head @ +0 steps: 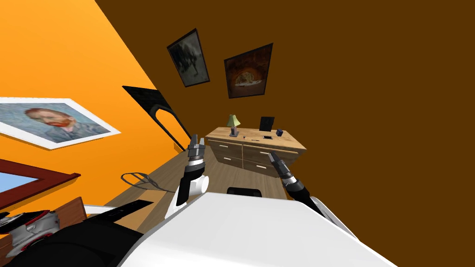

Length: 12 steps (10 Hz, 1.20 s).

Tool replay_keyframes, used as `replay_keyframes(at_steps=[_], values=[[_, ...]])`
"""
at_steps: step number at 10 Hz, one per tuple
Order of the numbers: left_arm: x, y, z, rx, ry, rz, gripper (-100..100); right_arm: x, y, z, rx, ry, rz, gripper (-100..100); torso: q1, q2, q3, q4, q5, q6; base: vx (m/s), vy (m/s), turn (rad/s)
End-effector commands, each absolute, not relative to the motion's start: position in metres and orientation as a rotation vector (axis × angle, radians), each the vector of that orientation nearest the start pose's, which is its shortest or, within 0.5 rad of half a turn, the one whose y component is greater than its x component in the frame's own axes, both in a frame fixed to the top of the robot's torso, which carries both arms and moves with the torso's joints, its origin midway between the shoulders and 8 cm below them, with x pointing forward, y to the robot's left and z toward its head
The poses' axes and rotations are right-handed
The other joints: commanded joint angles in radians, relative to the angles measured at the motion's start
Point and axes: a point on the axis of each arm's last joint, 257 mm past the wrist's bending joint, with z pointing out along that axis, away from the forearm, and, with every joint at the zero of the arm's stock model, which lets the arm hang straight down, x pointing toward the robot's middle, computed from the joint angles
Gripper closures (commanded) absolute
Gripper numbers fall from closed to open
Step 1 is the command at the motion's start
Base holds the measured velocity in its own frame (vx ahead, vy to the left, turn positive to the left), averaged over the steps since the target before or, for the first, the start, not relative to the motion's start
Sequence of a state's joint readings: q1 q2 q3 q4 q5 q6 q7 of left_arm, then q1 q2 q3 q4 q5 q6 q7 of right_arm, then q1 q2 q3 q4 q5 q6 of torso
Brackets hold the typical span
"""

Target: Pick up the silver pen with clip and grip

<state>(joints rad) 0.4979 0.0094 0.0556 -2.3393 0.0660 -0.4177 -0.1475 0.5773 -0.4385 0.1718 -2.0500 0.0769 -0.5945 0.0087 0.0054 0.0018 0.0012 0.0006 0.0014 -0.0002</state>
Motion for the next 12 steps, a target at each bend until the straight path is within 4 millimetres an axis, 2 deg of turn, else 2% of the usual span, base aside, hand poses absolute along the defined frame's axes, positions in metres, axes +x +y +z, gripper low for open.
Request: replay_keyframes(at_steps=[1, 2, 3, 4, 5, 6, 7, 8, 9, 10, 11, 12], values=[[0.341, 0.303, 0.037, -0.644, 0.63, -1.151, 0, 0.336, -0.198, -0.147, 0.431, 1.298, 1.306, -100, 0.0, 0.0, 0.0, 0.0, 0.0, 0.0, -0.035, 0.1, 0.064], [0.341, 0.303, 0.037, -0.644, 0.63, -1.151, 0, 0.335, -0.198, -0.148, 0.425, 1.305, 1.305, -100, 0.001, 0.0, 0.0, 0.0, 0.0, 0.0, -0.028, 0.084, 0.026], [0.341, 0.303, 0.037, -0.644, 0.63, -1.151, 0, 0.328, -0.194, -0.171, 0.393, 1.376, 1.291, -100, 0.0, 0.0, 0.0, 0.0, 0.0, 0.0, -0.033, 0.085, 0.067], [0.341, 0.303, 0.037, -0.644, 0.63, -1.151, 0, 0.327, -0.195, -0.173, 0.383, 1.39, 1.287, -100, 0.0, 0.0, 0.0, 0.0, 0.0, 0.0, -0.023, 0.075, 0.037], [0.341, 0.303, 0.037, -0.644, 0.63, -1.151, 0, 0.319, -0.192, -0.198, 0.354, 1.463, 1.269, -100, -0.001, -0.001, 0.0, 0.0, 0.0, 0.0, -0.029, 0.091, 0.102], [0.341, 0.303, 0.037, -0.644, 0.63, -1.151, 0, 0.317, -0.194, -0.2, 0.337, 1.481, 1.264, -100, 0.0, 0.0, 0.0, 0.0, 0.0, 0.0, -0.022, 0.082, 0.034], [0.341, 0.303, 0.037, -0.644, 0.63, -1.151, 0, 0.307, -0.194, -0.225, 0.305, 1.557, 1.243, -100, 0.0, -0.001, 0.0, 0.0, 0.0, 0.0, -0.025, 0.102, 0.099], [0.341, 0.303, 0.037, -0.644, 0.63, -1.151, 0, 0.306, -0.196, -0.227, 0.29, 1.571, 1.238, -100, 0.001, 0.0, 0.0, 0.0, 0.0, 0.0, -0.01, 0.088, 0.043], [0.341, 0.303, 0.037, -0.644, 0.63, -1.151, 0, 0.294, -0.197, -0.252, 0.26, 1.644, 1.216, -100, 0.0, -0.001, -0.001, 0.0, 0.0, 0.0, 0.005, 0.099, 0.115], [0.341, 0.303, 0.037, -0.644, 0.63, -1.151, 0, 0.292, -0.201, -0.255, 0.235, 1.669, 1.206, -100, 0.001, -0.002, -0.001, 0.0, 0.0, 0.0, 0.009, 0.09, 0.05], [0.341, 0.303, 0.037, -0.644, 0.63, -1.151, 0, 0.279, -0.204, -0.277, 0.198, 1.737, 1.185, -100, 0.0, -0.003, -0.001, -0.001, 0.0, 0.0, 0.01, 0.103, 0.11], [0.341, 0.303, 0.037, -0.644, 0.63, -1.151, 0, 0.275, -0.211, -0.282, 0.171, 1.772, 1.167, -100, 0.001, -0.003, -0.002, -0.001, 0.0, 0.0, 0.002, 0.087, 0.069]])
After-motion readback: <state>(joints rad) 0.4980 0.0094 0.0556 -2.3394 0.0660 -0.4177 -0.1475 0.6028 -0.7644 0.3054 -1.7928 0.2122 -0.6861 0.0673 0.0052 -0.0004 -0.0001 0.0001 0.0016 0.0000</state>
